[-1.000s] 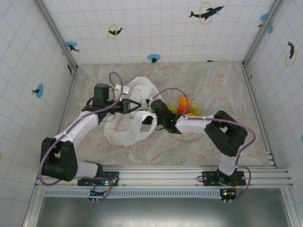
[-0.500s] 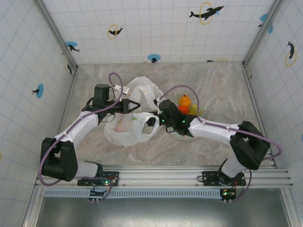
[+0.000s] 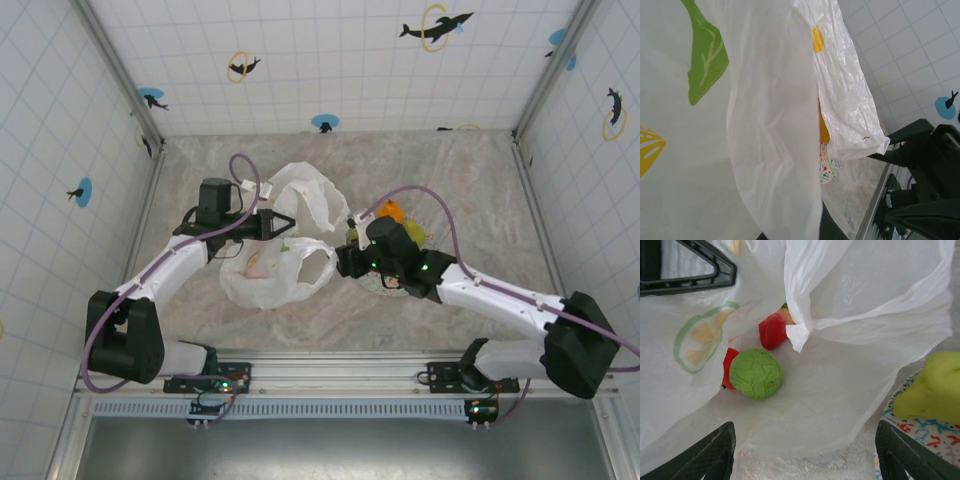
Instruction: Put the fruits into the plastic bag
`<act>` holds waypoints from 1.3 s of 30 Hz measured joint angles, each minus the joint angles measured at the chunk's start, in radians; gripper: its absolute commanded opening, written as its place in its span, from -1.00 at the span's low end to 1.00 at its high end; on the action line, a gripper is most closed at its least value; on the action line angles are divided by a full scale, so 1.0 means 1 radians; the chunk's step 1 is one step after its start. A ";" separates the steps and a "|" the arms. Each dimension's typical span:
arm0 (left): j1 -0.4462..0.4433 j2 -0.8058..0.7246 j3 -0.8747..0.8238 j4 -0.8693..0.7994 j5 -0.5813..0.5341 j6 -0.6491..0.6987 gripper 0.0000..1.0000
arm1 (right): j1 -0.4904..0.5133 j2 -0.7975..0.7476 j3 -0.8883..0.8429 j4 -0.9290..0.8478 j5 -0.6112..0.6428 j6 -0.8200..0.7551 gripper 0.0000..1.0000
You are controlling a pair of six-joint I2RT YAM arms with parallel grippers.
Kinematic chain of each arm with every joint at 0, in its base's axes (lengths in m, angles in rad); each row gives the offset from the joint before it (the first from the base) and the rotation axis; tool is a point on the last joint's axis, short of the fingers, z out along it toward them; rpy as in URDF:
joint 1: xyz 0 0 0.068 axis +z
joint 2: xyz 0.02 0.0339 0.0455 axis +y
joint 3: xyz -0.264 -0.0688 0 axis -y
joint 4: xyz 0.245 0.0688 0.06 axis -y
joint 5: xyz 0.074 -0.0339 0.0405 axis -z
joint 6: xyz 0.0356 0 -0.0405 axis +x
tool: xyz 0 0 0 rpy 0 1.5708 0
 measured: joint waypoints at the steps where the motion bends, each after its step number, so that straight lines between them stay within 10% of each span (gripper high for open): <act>1: 0.000 0.000 0.000 -0.002 -0.003 0.000 -1.00 | -0.003 -0.021 0.000 -0.017 0.000 -0.010 0.53; 16: 0.000 0.000 0.000 -0.009 -0.012 0.000 -1.00 | -0.199 -0.186 -0.022 -0.254 0.105 -0.013 0.87; 39: 0.000 0.001 0.000 -0.013 -0.016 0.000 -1.00 | -0.283 0.107 -0.076 -0.240 0.213 0.048 0.94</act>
